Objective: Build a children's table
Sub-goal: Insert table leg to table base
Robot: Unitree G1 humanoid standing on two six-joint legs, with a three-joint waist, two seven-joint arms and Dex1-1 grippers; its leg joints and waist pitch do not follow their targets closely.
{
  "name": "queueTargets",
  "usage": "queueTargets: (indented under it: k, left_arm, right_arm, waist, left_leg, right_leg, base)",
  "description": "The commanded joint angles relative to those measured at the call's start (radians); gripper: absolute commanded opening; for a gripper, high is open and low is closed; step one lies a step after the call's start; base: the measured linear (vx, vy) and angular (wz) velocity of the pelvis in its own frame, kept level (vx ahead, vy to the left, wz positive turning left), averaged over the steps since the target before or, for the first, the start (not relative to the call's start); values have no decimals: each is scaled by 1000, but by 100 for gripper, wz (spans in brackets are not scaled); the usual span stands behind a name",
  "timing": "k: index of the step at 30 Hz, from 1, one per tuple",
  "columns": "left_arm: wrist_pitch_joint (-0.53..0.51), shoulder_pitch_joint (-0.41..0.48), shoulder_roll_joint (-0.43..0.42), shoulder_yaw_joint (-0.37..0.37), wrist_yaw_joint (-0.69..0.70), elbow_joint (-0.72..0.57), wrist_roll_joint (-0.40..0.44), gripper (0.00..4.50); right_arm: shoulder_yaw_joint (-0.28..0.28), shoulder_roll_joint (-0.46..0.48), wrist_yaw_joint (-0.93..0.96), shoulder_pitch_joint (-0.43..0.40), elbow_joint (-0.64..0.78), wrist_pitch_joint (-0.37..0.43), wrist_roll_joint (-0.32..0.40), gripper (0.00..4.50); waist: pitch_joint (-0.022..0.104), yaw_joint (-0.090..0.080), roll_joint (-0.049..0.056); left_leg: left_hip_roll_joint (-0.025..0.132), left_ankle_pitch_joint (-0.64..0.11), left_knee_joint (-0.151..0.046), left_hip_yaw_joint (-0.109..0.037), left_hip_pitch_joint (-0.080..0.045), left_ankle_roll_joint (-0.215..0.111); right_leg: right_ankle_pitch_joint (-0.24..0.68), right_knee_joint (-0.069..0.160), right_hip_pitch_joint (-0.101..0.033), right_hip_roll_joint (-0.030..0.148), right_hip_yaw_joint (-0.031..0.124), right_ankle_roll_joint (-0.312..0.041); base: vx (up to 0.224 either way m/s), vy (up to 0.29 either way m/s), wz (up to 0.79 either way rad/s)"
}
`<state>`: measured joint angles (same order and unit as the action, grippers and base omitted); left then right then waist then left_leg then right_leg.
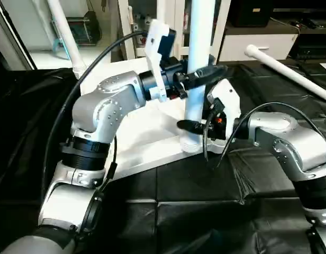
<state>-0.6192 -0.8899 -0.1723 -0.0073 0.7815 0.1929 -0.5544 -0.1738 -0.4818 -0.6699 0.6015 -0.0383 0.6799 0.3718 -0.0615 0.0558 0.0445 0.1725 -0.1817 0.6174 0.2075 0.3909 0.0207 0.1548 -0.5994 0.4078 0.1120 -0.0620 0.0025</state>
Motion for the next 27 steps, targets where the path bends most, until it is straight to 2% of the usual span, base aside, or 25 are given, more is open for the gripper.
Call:
queueTargets:
  k: [1, 2, 3, 4, 5, 6, 7, 8, 9, 10, 11, 12, 13, 15, 16, 18, 19, 20, 21, 22, 23, 25, 26, 27]
  left_arm:
    - [35, -4, -23, 3, 13, 18, 23, 322]
    - [42, -2, -26, 1, 14, 20, 28, 330]
    - [64, 22, -52, -11, 40, 25, 49, 337]
    - [64, 22, -52, -11, 40, 25, 49, 337]
    - [72, 42, -75, -30, 66, 21, 63, 345]
    - [78, 59, -93, -54, 88, 19, 81, 370]
    - [98, 90, -129, -112, 137, 20, 124, 370]
    - [133, 114, -154, -172, 173, 27, 172, 373]
    - [150, 135, -176, -229, 200, 33, 213, 373]
    - [152, 137, -177, -235, 204, 34, 215, 389]
    - [167, 160, -189, -286, 238, 36, 238, 396]
    - [167, 186, -174, -329, 250, 55, 252, 399]
    - [184, 191, -155, -332, 240, 76, 261, 399]
    - [199, 192, -133, -333, 220, 107, 273, 399]
    - [203, 192, -132, -336, 219, 111, 277, 399]
    - [226, 199, -118, -369, 199, 158, 320, 399]
    - [226, 199, -118, -369, 199, 158, 320, 399]
    - [229, 202, -105, -390, 176, 199, 348, 399]
    - [233, 203, -102, -398, 173, 214, 360, 372]
    - [240, 204, -100, -407, 172, 227, 372, 372]
    - [246, 205, -100, -414, 173, 238, 383, 365]
    - [224, 194, -83, -426, 118, 296, 426, 347]
    - [224, 194, -83, -426, 118, 296, 426, 333]
    - [235, 182, -69, -426, 74, 348, 460, 324]
  right_arm:
    - [67, 9, 65, 35, -42, -52, -32, 183]
    - [74, 11, 73, 38, -49, -56, -32, 183]
    - [144, 24, 142, 58, -103, -85, -28, 183]
    - [144, 24, 142, 58, -103, -85, -28, 183]
    - [182, 26, 166, 66, -125, -90, -18, 183]
    - [201, 22, 170, 67, -136, -92, -11, 183]
    - [221, 10, 154, 64, -146, -89, 0, 183]
    - [222, -5, 115, 54, -144, -75, 15, 183]
    - [215, -24, 66, 42, -136, -60, 30, 183]
    - [214, -27, 60, 40, -135, -58, 32, 182]
    - [205, -50, 6, 24, -123, -47, 45, 182]
    - [197, -82, -47, 4, -115, -38, 51, 182]
    - [200, -91, -50, 1, -118, -38, 48, 182]
    - [209, -94, -44, 2, -125, -39, 46, 182]
    - [210, -95, -44, 1, -125, -38, 46, 182]
    - [221, -98, -44, -12, -108, -31, 52, 182]
    - [221, -98, -44, -12, -108, -31, 52, 182]
    - [218, -103, -50, -28, -81, -21, 59, 182]
    - [216, -105, -56, -35, -72, -16, 62, 182]
    - [214, -108, -63, -40, -63, -12, 64, 182]
    - [212, -110, -70, -45, -56, -9, 66, 182]
    - [211, -113, -80, -64, -32, -2, 62, 182]
    - [211, -113, -80, -64, -32, -2, 62, 182]
    - [213, -113, -77, -72, -24, 1, 63, 182]
  waist:
    - [83, -3, -3]
    - [82, -7, -7]
    - [83, -6, -9]
    - [84, -8, -9]
    - [84, -10, 3]
    - [84, -17, -3]
    - [86, -14, 2]
    - [86, -17, -1]
    - [86, -18, 4]
    - [88, -19, 4]
    - [89, -21, 9]
    - [90, -20, 9]
    - [91, -18, 10]
    - [89, -17, -3]
    - [89, -17, -1]
    - [81, -24, 0]
    - [81, -24, 0]
    - [80, -26, -2]
    - [79, -27, 10]
    - [78, -28, 12]
    - [82, -27, 6]
    - [82, -29, 21]
    - [80, -31, 15]
    - [83, -29, 11]
  left_leg:
    - [39, -196, -70, -26, -28, 5]
    - [38, -203, -71, -25, -27, 8]
    - [39, -204, -72, -26, -28, 10]
    - [38, -201, -71, -26, -27, 8]
    - [38, -199, -72, -28, -28, 12]
    - [37, -204, -72, -26, -26, 10]
    - [37, -204, -73, -28, -28, 7]
    - [37, -202, -72, -28, -27, -2]
    - [38, -203, -73, -28, -27, -10]
    - [39, -200, -72, -29, -27, -18]
    - [39, -187, -71, -28, -26, -28]
    - [40, -177, -69, -26, -25, -34]
    - [41, -173, -69, -26, -26, -36]
    - [41, -177, -68, -24, -21, -40]
    - [42, -182, -68, -25, -22, -37]
    - [40, -249, -73, -28, -23, -18]
    - [40, -249, -73, -28, -23, -18]
    - [39, -273, -73, -29, -26, -10]
    - [38, -282, -73, -30, -27, -7]
    - [40, -297, -75, -30, -30, -4]
    - [41, -302, -76, -32, -30, 0]
    - [40, -308, -76, -34, -30, 4]
    - [39, -315, -77, -32, -29, 3]
    - [39, -311, -76, -33, -29, 2]
  right_leg:
    - [257, 65, -45, 29, 31, -214]
    - [257, 66, -46, 26, 30, -210]
    - [253, 67, -47, 27, 30, -207]
    - [249, 66, -47, 28, 30, -208]
    - [236, 62, -48, 27, 29, -210]
    - [221, 61, -49, 23, 29, -216]
    - [219, 61, -49, 25, 28, -216]
    - [212, 63, -50, 24, 29, -214]
    - [205, 62, -51, 23, 28, -212]
    - [190, 61, -52, 23, 28, -213]
    - [158, 59, -55, 23, 28, -223]
    - [134, 54, -54, 24, 29, -239]
    - [125, 54, -56, 24, 28, -246]
    - [140, 58, -57, 29, 30, -264]
    - [156, 57, -57, 30, 29, -265]
    - [276, 71, -55, 29, 27, -231]
    - [276, 71, -55, 29, 27, -231]
    - [336, 77, -52, 31, 27, -206]
    - [350, 78, -50, 30, 27, -199]
    - [363, 83, -48, 29, 26, -193]
    - [354, 81, -49, 29, 27, -187]
    - [340, 80, -49, 28, 25, -193]
    - [342, 84, -47, 26, 25, -194]
    - [343, 82, -50, 29, 25, -195]
  base:
    - [0, 0, 0]
    - [0, 0, 0]
    - [0, 0, 0]
    - [0, 0, 0]
    - [0, 0, 0]
    - [0, 0, 0]
    - [0, 0, 0]
    - [0, 0, 0]
    - [0, 0, 0]
    - [0, 0, 0]
    - [0, 0, 0]
    - [0, 0, 0]
    - [0, 0, 0]
    - [0, 0, 0]
    - [0, 0, 0]
    - [0, 0, 0]
    - [0, 0, 0]
    - [0, 0, 0]
    - [0, 0, 0]
    - [0, 0, 0]
    - [0, 0, 0]
    - [0, 0, 0]
    - [0, 0, 0]
    - [0, 0, 0]
